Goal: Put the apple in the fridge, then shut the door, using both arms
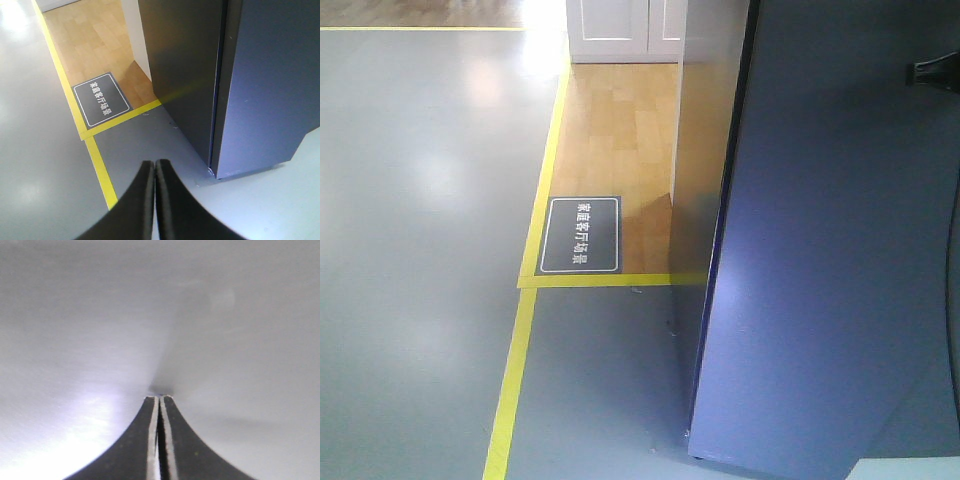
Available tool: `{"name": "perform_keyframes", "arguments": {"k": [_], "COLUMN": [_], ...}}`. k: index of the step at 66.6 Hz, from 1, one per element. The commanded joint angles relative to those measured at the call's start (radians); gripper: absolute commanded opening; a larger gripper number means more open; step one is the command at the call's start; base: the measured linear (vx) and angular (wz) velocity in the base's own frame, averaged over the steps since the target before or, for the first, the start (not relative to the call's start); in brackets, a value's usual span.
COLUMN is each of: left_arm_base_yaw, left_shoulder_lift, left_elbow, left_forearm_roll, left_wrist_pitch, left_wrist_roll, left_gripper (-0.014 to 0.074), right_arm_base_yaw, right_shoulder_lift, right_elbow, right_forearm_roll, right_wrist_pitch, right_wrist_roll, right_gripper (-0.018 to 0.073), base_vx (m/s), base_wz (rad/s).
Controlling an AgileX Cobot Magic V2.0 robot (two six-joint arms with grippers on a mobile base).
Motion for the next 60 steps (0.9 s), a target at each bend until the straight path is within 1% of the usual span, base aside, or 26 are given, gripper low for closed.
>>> {"name": "perform_keyframes", "arguments": {"k": [1,13,17,20,34,42,47,52,55,60], "left_arm_base_yaw": [-0.003,-0.003,-0.003,-0.003,-0.003,-0.003,-0.003,-0.003,-0.003,-0.003], "left_shoulder_lift": [-0.001,-0.001,-0.001,-0.001,-0.001,-0.001,-0.001,-0.001,-0.001,-0.001], "left_elbow": [-0.021,-0.021,-0.021,-0.021,-0.021,-0.021,-0.023,-0.023,-0.023,-0.023], "left_forearm_roll": [0.019,0.019,0.019,0.019,0.019,0.019,0.019,0.019,0.019,0.019], "left_wrist_pitch": [-0.054,-0.054,-0.054,-0.054,-0.054,-0.054,-0.054,-0.054,-0.054,-0.054], "left_wrist_roll": [-0.008,-0.008,-0.008,-0.008,-0.008,-0.008,-0.008,-0.008,-0.008,-0.008], "left_gripper": [-0.0006,-0.0006,-0.0006,-0.0006,-0.0006,-0.0006,-0.0006,-0.0006,-0.0006,-0.0006], "right_arm_base_yaw": [-0.007,-0.007,-0.006,-0.006,-0.006,-0.006,0.000,0.027,0.042,0.071], "right_shoulder_lift": [0.039,0.130,0.140,0.141,0.119,0.081,0.045,-0.010,-0.044,-0.121], "right_elbow": [-0.105,-0.197,-0.209,-0.209,-0.209,-0.209,-0.208,-0.162,-0.120,-0.012], "right_forearm_roll": [0.057,0.142,0.142,0.153,0.148,0.148,0.151,0.151,0.151,0.153], "right_wrist_pitch": [-0.124,-0.118,-0.113,-0.106,-0.045,0.013,0.080,0.121,0.116,0.087], "right_wrist_roll": [-0.047,-0.063,-0.077,-0.077,-0.077,-0.078,-0.085,-0.111,-0.125,-0.118], "right_gripper": [-0.0003,-0.0003,-0.0003,-0.0003,-0.0003,-0.0003,-0.0003,-0.0003,-0.0003,-0.0003], "base_vx": [0.00,0.00,0.00,0.00,0.00,0.00,0.00,0.00,0.00,0.00], "base_wz": [0.00,0.00,0.00,0.00,0.00,0.00,0.00,0.00,0.00,0.00]}}
